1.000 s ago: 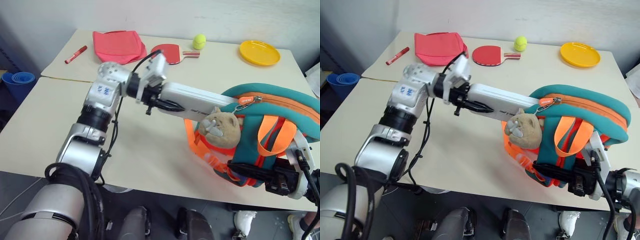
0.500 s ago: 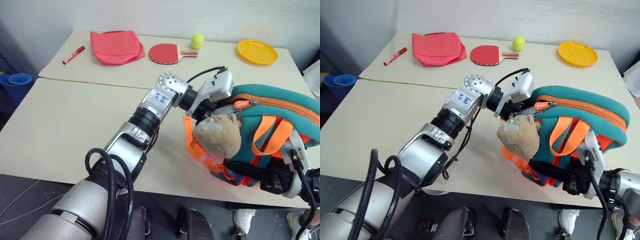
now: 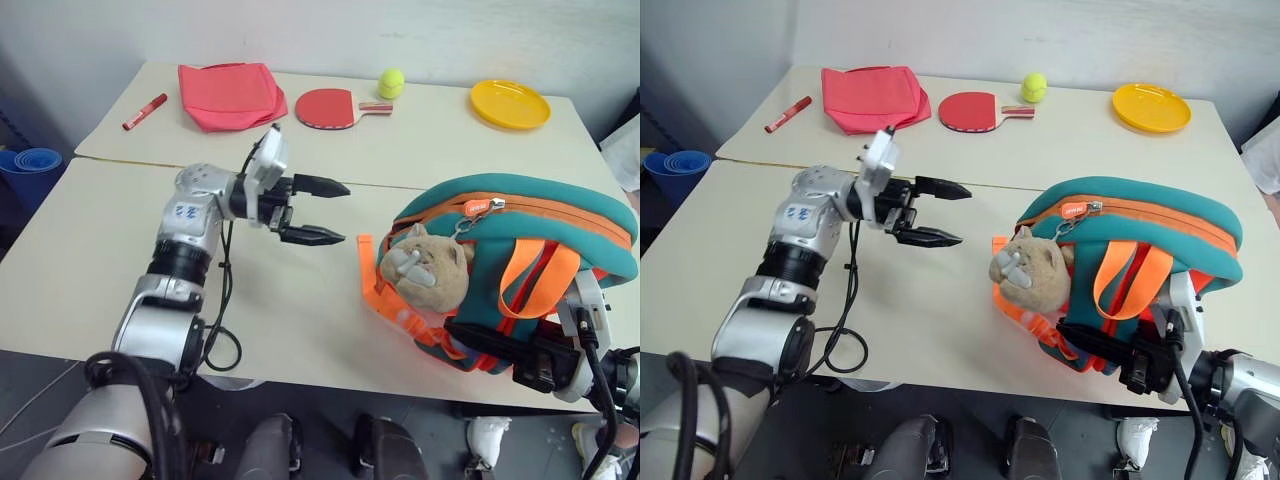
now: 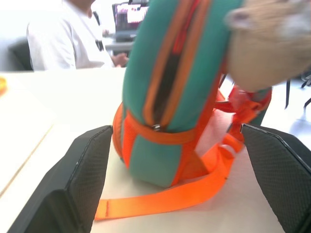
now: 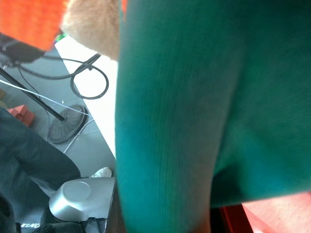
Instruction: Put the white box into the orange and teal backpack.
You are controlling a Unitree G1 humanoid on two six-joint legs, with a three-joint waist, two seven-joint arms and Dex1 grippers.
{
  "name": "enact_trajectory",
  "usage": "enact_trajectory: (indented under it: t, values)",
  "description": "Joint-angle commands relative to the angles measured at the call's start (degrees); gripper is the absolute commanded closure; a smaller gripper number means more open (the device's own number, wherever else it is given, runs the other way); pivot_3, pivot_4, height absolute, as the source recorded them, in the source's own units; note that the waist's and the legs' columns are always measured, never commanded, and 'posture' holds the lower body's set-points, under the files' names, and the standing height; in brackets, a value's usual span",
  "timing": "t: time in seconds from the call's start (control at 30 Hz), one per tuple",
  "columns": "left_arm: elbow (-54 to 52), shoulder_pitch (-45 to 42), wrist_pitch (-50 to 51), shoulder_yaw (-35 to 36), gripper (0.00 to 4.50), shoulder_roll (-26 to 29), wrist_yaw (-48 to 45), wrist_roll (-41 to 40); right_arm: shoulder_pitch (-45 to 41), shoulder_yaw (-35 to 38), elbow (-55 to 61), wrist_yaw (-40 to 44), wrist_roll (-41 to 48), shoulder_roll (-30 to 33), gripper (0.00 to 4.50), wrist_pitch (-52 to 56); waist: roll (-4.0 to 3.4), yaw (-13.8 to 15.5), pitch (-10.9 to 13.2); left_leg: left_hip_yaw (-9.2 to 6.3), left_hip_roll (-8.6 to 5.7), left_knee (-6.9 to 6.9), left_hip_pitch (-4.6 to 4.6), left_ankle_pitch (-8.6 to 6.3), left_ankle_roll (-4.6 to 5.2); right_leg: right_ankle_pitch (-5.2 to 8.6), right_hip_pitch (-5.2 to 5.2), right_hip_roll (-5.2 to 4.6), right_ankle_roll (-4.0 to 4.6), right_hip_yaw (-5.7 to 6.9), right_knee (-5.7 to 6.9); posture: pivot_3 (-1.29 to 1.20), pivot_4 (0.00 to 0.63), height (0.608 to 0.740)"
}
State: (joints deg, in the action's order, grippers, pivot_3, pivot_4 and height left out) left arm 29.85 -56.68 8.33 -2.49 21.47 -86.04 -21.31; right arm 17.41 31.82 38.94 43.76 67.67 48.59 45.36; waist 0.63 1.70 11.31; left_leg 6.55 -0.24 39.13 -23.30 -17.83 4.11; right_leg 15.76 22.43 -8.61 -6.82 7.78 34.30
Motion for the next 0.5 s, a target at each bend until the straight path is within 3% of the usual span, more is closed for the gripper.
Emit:
enact_trajectory:
  t: [0.03,0.23,0.5]
  values:
    - [-15.5,5.3,1.4,-1.1,0.1,0.4,-1.9,-4.3,-0.5,-0.2,-0.4,0.8,0.0,0.4,4.5,-0.4,-0.01,-0.2,0.0,0.0,0.0,0.0,0.0,0.0,0.0,-0.01,0.0,0.01,-0.01,-0.02,0.0,0.0,0.15,0.74]
    - [-24.1,10.5,-0.3,-3.1,0.1,-3.7,4.7,-4.2,-2.4,-0.4,-2.4,1.4,-0.3,1.6,4.5,0.0,-0.02,-0.1,0.0,0.02,0.03,0.01,0.04,0.05,-0.05,-0.01,-0.01,0.07,-0.02,-0.04,0.07,0.0,0.15,0.74]
    - [-23.0,9.1,-3.5,-7.0,0.1,-10.0,9.4,-2.2,-4.2,-1.8,-2.3,0.4,0.7,1.1,4.5,0.7,-0.03,-0.1,0.0,0.02,-0.01,0.02,0.04,0.08,0.0,-0.02,-0.01,0.06,-0.02,-0.04,0.08,0.0,0.15,0.74]
